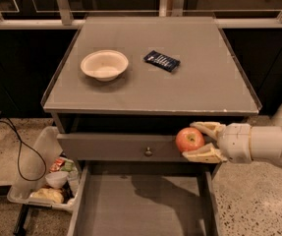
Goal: Pick apple from middle drawer and place on counter
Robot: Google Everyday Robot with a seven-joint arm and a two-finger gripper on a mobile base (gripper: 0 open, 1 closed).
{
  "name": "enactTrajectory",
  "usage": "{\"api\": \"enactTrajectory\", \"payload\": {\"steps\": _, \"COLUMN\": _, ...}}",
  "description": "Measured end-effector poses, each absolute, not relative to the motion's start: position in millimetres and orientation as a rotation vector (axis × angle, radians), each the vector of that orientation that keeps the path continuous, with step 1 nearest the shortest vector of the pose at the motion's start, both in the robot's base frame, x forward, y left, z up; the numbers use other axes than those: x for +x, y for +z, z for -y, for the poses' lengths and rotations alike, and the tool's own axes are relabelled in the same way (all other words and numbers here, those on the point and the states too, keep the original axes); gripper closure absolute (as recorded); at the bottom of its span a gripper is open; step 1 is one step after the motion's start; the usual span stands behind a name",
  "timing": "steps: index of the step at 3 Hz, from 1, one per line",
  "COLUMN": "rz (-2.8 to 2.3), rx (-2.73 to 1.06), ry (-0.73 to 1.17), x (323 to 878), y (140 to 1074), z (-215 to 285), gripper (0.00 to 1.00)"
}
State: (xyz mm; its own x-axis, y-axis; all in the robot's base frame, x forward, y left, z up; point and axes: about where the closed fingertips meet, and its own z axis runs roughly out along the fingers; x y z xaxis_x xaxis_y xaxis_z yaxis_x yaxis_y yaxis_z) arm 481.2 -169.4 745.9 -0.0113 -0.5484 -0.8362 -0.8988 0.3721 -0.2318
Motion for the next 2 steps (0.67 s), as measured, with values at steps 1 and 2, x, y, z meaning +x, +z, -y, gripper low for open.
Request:
{"api": "enactTrajectory", "payload": {"steps": 1, "rz": -1.584, "rx": -1.314, "ry": 0.433, "x": 459.6, "y": 794.9, "z": 174.4, "gripper": 1.0}}
{"api": "enactTrajectory", "payload": {"steps": 2, "rz": -1.477, "rx": -1.315, "ry": 0.357, "x": 450.5, "y": 860.7, "z": 190.1, "gripper": 1.0}}
